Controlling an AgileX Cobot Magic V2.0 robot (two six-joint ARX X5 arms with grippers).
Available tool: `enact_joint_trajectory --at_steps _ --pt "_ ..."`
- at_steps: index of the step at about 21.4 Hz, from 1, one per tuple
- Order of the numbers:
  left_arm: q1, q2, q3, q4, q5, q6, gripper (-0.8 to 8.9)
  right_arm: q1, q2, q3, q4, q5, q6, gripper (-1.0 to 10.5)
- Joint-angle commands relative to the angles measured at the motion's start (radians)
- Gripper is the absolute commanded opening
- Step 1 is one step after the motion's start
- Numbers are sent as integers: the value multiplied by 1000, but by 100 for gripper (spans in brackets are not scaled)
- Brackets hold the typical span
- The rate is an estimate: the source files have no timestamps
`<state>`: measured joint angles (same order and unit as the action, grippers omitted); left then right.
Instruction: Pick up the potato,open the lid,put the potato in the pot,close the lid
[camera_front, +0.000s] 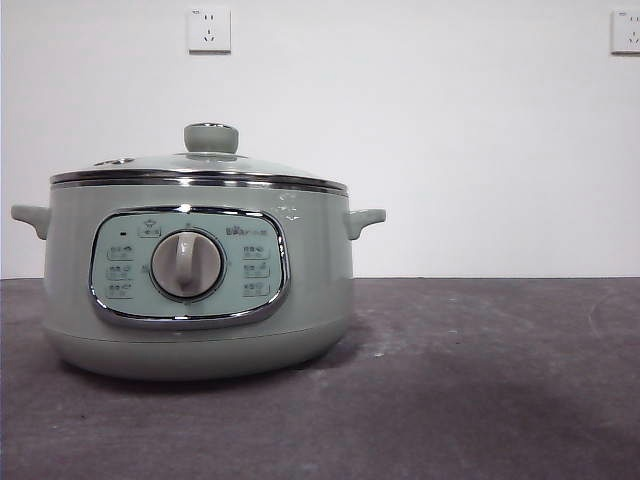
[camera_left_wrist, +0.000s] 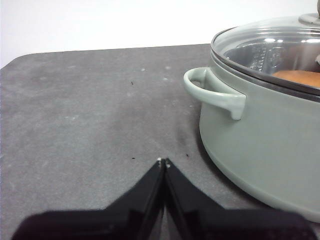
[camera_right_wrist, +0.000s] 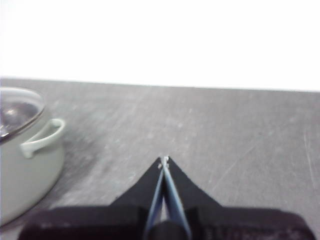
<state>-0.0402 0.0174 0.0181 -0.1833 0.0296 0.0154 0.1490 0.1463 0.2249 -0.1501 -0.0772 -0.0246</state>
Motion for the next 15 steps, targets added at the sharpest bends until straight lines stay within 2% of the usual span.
enact_joint_trajectory --at_steps 1,7,15 --pt "2 -3 -15 3 -1 -5 -3 -9 -36 -101 67 -6 -10 -15" --pt "2 -3 -15 3 -2 -5 -4 -9 -108 -198 48 -3 26 -15" --pt "2 -3 -15 3 -2 -5 -3 -8 -146 -219 -6 -3 35 -15"
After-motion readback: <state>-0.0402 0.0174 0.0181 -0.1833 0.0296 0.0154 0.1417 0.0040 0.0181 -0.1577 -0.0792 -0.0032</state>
